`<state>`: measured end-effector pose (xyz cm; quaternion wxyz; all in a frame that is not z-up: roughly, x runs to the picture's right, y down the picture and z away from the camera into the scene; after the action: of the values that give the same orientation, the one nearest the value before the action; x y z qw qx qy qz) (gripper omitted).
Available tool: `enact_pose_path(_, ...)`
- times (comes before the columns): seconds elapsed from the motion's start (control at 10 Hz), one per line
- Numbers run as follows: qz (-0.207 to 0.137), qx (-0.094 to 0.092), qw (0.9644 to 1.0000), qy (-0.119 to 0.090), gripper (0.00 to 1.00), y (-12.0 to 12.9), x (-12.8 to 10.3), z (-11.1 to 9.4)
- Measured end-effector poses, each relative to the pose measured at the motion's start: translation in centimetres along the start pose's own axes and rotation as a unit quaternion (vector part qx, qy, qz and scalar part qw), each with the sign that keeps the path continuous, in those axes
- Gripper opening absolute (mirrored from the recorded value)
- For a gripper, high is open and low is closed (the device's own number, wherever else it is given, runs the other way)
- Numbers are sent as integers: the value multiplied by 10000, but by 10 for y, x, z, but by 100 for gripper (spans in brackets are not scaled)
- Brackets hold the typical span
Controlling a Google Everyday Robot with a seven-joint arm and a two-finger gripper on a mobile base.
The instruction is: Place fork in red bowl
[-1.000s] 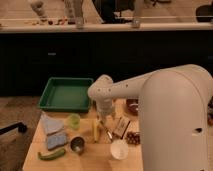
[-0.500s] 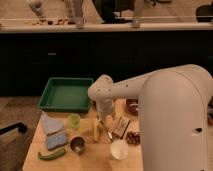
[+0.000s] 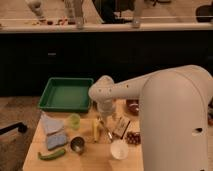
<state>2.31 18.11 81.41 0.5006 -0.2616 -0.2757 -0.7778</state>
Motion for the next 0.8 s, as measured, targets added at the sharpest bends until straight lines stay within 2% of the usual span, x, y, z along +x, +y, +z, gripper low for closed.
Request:
enact_pose_path(0.3,-268,39,9996,-106,53,-5,-6,9)
enact_pose_path(0.6,-705,86,9970,-293,53,-18,-8,24)
enact_pose_path(0.8,-879,119,9953,-379,53,-25,-7,31)
